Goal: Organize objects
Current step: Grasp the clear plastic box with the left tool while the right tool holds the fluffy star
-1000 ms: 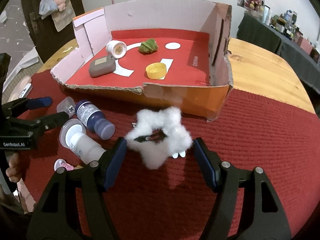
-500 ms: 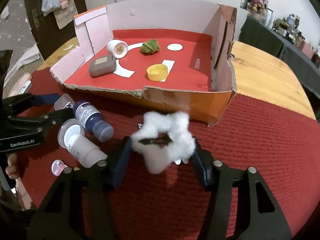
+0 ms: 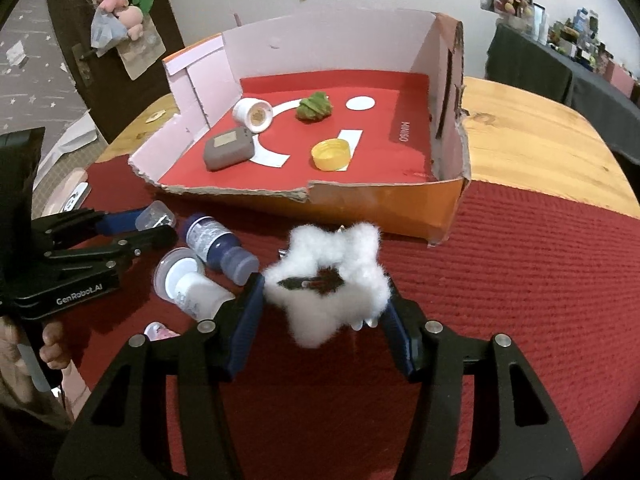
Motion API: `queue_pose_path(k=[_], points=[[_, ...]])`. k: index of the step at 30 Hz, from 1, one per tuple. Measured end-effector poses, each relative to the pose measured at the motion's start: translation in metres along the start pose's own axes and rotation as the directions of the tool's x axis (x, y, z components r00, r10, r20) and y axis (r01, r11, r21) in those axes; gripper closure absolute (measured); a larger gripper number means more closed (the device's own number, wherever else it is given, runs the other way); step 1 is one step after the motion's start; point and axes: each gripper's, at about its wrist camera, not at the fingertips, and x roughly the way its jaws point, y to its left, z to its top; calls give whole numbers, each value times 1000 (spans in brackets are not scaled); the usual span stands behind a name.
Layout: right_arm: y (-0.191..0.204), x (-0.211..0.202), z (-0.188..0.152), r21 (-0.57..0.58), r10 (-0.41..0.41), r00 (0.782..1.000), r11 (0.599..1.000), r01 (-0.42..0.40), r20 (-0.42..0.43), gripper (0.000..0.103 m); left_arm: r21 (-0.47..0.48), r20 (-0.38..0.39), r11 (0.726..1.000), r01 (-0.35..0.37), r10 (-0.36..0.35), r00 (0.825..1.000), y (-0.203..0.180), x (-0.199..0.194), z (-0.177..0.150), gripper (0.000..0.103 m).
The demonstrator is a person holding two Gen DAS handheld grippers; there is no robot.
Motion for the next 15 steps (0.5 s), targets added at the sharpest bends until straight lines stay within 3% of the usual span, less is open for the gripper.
queue_pose_path(k=[15], points=[[14, -29, 9, -19, 43, 997, 999, -42, 65, 49, -3, 81, 999, 32, -31, 996, -4, -35, 9, 62]])
